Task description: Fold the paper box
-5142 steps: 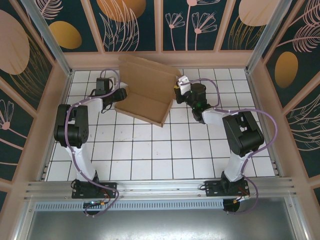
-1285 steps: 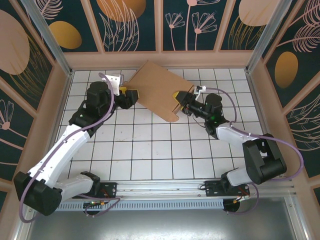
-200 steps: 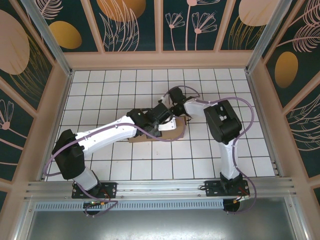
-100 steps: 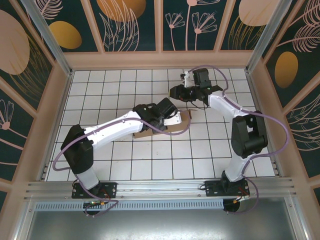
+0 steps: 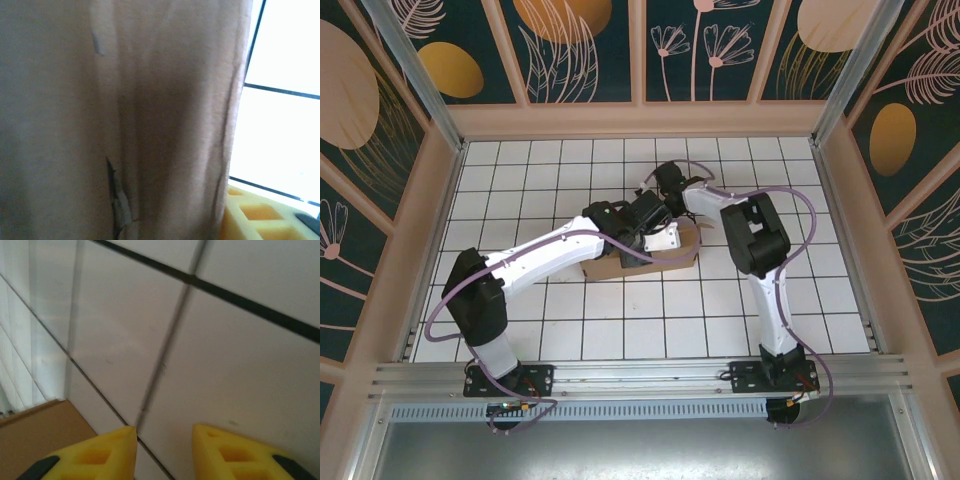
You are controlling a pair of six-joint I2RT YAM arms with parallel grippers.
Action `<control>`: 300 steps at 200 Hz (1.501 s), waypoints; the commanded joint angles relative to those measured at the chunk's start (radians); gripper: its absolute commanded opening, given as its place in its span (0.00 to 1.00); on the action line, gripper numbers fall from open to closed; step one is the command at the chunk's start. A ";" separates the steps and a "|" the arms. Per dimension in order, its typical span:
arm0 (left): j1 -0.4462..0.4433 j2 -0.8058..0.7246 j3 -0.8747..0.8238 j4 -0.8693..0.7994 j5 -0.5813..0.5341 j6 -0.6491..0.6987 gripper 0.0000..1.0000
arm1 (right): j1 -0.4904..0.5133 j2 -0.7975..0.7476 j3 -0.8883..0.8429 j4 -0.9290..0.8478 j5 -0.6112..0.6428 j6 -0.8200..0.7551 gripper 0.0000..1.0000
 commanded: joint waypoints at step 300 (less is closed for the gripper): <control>0.038 -0.358 -0.267 0.355 -0.039 -0.031 0.98 | -0.067 -0.277 -0.223 0.213 0.146 0.108 0.37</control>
